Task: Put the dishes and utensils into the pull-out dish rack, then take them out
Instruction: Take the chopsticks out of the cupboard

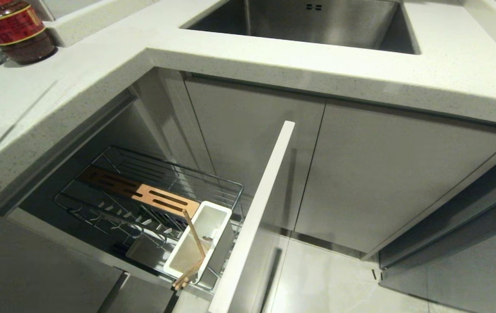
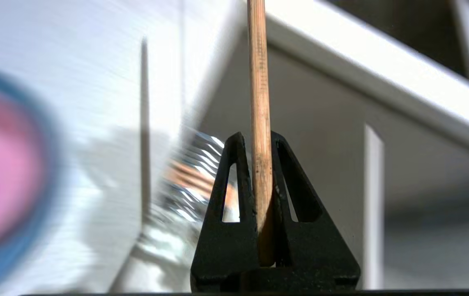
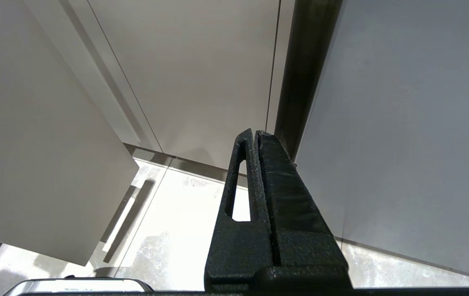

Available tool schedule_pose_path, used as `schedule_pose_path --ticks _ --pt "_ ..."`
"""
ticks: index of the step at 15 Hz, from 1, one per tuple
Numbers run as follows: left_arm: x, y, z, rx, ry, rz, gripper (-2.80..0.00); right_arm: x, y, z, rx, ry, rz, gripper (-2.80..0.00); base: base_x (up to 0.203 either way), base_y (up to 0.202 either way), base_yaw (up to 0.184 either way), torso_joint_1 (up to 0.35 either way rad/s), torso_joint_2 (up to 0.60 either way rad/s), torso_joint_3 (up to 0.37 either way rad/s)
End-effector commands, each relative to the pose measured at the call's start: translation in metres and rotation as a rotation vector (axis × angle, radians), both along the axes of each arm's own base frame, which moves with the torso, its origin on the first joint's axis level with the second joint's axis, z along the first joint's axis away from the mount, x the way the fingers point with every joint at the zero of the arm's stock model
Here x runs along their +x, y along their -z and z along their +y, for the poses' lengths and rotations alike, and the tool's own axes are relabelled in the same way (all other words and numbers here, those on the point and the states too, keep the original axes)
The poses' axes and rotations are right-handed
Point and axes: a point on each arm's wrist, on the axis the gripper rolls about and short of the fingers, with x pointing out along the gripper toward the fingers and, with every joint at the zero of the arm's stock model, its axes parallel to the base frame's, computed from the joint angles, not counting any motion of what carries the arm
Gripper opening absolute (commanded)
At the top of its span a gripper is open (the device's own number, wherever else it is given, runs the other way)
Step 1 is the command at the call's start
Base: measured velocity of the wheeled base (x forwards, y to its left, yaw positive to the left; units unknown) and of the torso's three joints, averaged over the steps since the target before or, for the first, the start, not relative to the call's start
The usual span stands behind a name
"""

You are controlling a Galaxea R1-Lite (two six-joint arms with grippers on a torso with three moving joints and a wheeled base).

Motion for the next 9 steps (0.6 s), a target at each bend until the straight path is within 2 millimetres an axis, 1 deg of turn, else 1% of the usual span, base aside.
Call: schedule_pose_path --ticks 1,4,5,7,9 --pt "-0.012 -0.001 0.004 -0.007 -0.258 -0.059 -2.80 0.002 0.007 0.000 0.000 0.000 0.026 -2.80 0.000 0.000 0.000 0.000 0.00 0.000" --pt "-0.023 -0.001 0.001 0.021 -0.578 -0.082 -2.80 0.002 0.007 0.000 0.000 0.000 0.025 -2.80 0.000 0.000 0.000 0.000 0.00 0.000" --pt "-0.026 0.001 0.000 0.031 -0.697 -0.060 -2.80 0.002 0.007 0.000 0.000 0.000 0.025 -2.80 0.000 0.000 0.000 0.000 0.00 0.000" --pt "-0.028 0.017 0.000 0.045 -0.911 0.082 -2.80 0.002 0.007 0.000 0.000 0.000 0.025 -2.80 0.000 0.000 0.000 0.000 0.00 0.000" --pt "-0.022 0.036 0.005 0.042 -1.040 0.224 -2.80 0.002 0.007 0.000 0.000 0.000 0.025 -2.80 0.000 0.000 0.000 0.000 0.00 0.000"
